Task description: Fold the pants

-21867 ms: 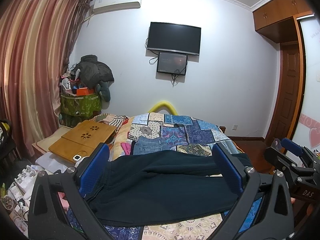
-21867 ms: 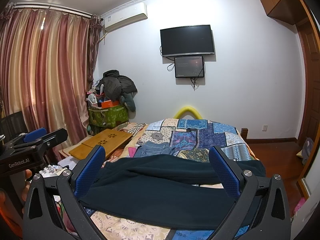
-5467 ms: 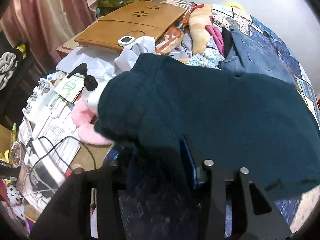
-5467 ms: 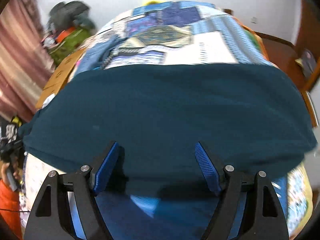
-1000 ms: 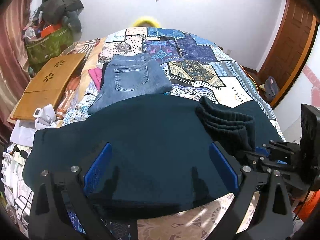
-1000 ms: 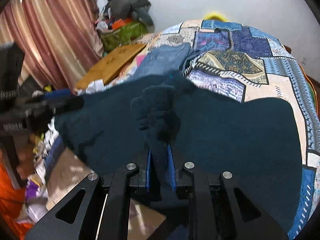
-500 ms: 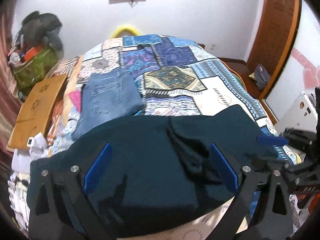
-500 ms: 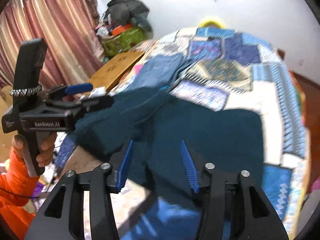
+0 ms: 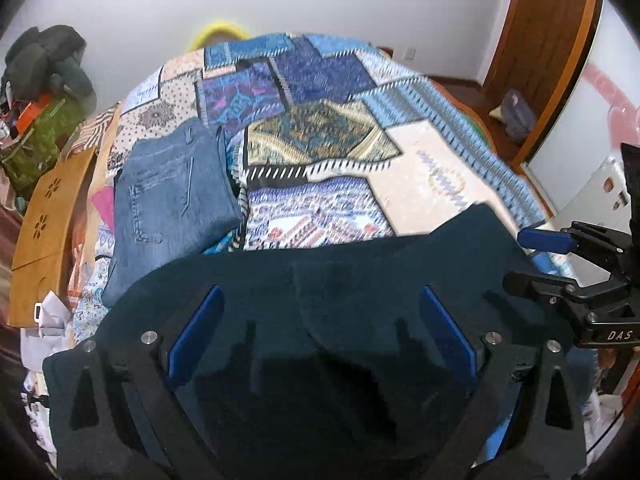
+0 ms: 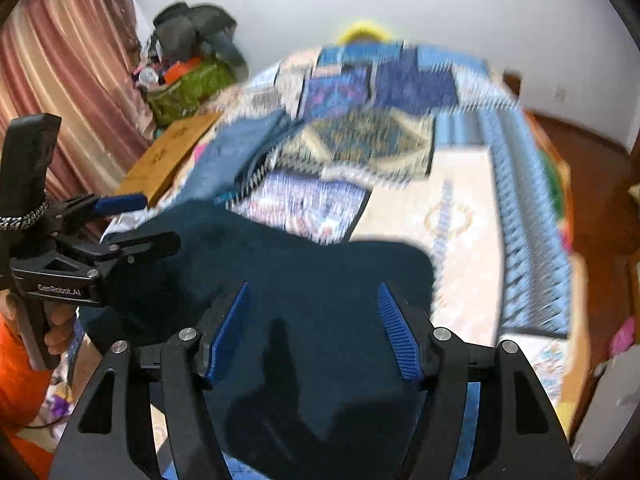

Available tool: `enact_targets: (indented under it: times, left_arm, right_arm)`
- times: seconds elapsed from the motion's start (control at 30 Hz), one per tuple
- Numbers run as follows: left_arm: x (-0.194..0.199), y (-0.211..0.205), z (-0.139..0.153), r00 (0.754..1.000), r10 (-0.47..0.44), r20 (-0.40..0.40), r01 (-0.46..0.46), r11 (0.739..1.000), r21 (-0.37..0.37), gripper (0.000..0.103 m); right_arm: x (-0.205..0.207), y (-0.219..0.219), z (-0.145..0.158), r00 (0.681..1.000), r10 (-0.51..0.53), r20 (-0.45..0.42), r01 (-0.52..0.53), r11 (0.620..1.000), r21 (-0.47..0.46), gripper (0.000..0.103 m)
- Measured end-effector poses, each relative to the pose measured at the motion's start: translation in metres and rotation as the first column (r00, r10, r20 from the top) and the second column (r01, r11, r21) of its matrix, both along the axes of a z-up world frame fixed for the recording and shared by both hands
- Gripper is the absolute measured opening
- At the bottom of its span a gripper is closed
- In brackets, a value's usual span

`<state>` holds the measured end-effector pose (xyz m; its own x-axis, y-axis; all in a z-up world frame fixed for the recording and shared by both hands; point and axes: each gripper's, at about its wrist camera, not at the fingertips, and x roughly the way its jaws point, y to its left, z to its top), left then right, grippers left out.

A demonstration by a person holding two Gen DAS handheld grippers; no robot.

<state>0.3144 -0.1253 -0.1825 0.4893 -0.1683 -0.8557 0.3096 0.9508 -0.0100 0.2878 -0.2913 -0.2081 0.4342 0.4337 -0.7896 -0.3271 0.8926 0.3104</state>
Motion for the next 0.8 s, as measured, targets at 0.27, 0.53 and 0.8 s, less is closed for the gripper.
enact_targets:
  times: [0.27, 0.53, 0.8]
  left_arm:
    - [-0.016, 0.01, -0.041, 0.998, -0.036, -0.05, 0.04, 0.995, 0.095, 0.099]
    - [-0.037, 0.021, -0.038, 1.0, -0.028, -0.005, 0.029, 0.996, 0.081, 0.099]
    - [-0.052, 0.028, -0.033, 0.999, 0.019, 0.029, -0.021, 0.998, 0.056, 0.099]
  right_arm:
    - [-0.02, 0.008, -0.038, 0.999, 0.023, -0.036, -0.026, 0.997, -0.073, 0.064]
    - [-0.044, -0.002, -0.033, 1.0, -0.018, -0.003, 0.018, 0.997, -0.071, 0.064]
    - [-0.059, -0.002, -0.028, 0.997, -0.074, 0.024, 0.075, 0.995, -0.069, 0.065]
